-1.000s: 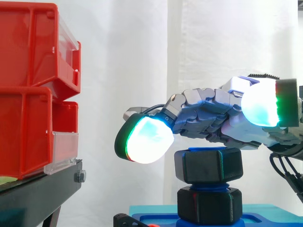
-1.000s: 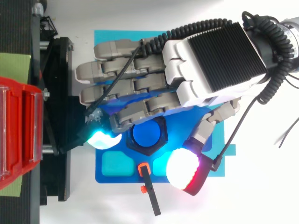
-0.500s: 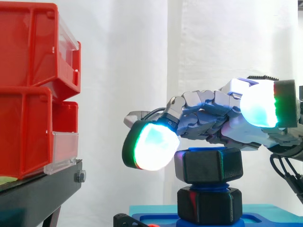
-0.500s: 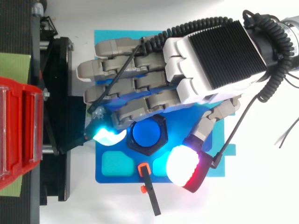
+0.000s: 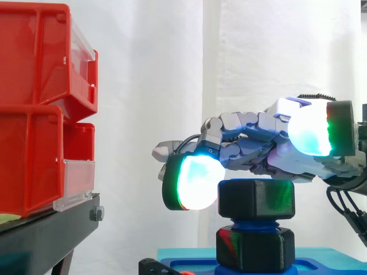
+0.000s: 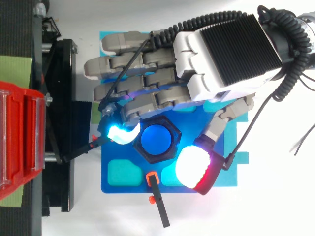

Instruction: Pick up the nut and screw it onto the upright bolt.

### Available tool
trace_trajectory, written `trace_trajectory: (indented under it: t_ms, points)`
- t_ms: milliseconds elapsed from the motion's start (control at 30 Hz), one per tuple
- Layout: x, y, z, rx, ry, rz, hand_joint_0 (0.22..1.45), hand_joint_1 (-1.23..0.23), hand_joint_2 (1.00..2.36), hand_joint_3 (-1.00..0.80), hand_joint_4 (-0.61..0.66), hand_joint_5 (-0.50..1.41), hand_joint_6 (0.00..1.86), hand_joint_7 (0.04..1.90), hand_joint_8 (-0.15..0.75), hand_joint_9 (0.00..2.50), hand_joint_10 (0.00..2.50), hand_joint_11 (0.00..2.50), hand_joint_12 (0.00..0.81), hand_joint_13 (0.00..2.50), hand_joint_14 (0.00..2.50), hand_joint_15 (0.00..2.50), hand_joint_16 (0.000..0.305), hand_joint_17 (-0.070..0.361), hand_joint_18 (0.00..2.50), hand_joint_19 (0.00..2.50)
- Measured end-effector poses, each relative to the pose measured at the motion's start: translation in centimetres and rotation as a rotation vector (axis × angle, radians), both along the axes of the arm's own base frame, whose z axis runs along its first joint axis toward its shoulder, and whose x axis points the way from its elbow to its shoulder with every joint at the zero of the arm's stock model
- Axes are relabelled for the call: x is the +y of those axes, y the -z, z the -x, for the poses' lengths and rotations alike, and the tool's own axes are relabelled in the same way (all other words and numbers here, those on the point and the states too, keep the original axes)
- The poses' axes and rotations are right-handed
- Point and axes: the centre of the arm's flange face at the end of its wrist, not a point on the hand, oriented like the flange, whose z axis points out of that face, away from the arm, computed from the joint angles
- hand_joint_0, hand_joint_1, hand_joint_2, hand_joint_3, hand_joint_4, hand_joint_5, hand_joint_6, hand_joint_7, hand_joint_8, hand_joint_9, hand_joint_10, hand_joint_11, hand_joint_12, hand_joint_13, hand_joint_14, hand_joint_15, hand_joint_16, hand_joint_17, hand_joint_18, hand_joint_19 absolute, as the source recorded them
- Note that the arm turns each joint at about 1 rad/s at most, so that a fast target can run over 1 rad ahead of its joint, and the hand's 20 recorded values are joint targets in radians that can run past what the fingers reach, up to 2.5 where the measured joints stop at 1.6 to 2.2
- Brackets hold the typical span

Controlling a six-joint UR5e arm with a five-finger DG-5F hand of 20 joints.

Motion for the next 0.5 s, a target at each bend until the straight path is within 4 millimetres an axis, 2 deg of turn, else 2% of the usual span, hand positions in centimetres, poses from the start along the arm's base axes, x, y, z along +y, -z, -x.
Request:
trace_trajectory:
  t_ms: [500]
  points:
    - [-1.07,-0.04,0.22,-0.001,0.003,-0.001,0.47,-0.03,1.00,-0.50,0.09,0.03,0.50,1.42,0.246,0.79,0.00,0.00,0.259,0.37,0.00,0.00,0.028,0.064,0.15,0.00]
